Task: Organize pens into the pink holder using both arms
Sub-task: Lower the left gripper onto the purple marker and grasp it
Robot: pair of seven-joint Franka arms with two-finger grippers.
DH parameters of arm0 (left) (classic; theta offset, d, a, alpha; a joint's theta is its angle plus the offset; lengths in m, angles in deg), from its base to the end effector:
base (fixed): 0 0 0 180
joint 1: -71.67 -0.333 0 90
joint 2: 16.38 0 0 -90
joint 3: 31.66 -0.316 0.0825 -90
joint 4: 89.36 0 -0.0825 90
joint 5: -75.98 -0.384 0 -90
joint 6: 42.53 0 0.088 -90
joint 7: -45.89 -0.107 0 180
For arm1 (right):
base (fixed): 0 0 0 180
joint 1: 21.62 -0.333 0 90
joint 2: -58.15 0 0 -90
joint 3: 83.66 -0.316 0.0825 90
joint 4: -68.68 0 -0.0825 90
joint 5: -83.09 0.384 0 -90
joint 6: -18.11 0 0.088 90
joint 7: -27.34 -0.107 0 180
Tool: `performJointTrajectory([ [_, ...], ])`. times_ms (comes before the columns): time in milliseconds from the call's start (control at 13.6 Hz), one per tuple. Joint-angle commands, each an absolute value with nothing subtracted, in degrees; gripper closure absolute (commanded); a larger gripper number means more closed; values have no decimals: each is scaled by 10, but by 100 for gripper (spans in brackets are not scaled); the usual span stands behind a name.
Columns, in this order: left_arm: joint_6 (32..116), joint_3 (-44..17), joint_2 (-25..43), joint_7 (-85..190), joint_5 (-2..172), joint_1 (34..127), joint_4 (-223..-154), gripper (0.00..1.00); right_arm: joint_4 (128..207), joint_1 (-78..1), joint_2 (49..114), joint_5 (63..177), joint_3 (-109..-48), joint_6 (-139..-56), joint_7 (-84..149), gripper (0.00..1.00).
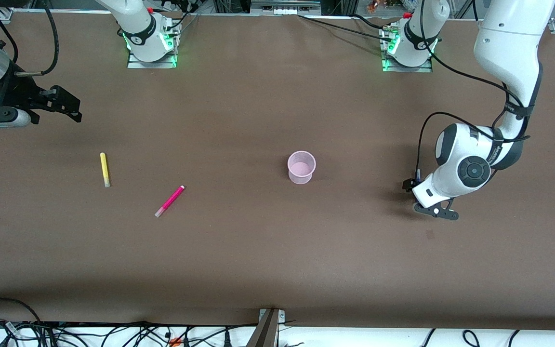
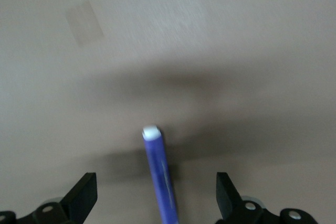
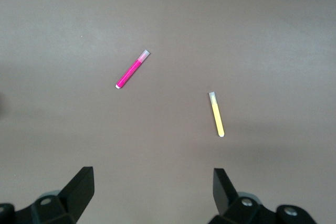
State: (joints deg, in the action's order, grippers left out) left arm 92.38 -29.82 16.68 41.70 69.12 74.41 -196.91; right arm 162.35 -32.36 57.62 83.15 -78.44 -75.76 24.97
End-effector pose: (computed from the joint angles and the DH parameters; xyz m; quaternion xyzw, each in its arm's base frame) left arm 0.6242 -0.0476 0.1934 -0.9913 0.1183 0.0491 0.0315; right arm 0.5543 0.0534 0.6052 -0.9996 -0.0275 -0.0063 0.0014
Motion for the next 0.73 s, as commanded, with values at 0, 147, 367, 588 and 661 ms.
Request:
performJointTrajectory([
  [0, 941, -296, 182, 403, 682, 740, -1962, 17, 1614, -323, 579, 841, -785, -756, 257, 0],
  [147, 952, -295, 200, 400, 681, 740, -1949, 31, 1614, -323, 579, 841, -785, -755, 257, 0],
  [367, 952, -295, 202, 379, 684, 740, -1950, 58, 1614, -323, 579, 841, -785, -753, 258, 0],
  [588, 951, -295, 205, 378, 689, 737, -1950, 88, 1615, -323, 579, 841, -785, -752, 258, 0],
  [661, 950, -295, 205, 380, 690, 737, -1950, 97, 1614, -323, 579, 841, -784, -753, 258, 0],
])
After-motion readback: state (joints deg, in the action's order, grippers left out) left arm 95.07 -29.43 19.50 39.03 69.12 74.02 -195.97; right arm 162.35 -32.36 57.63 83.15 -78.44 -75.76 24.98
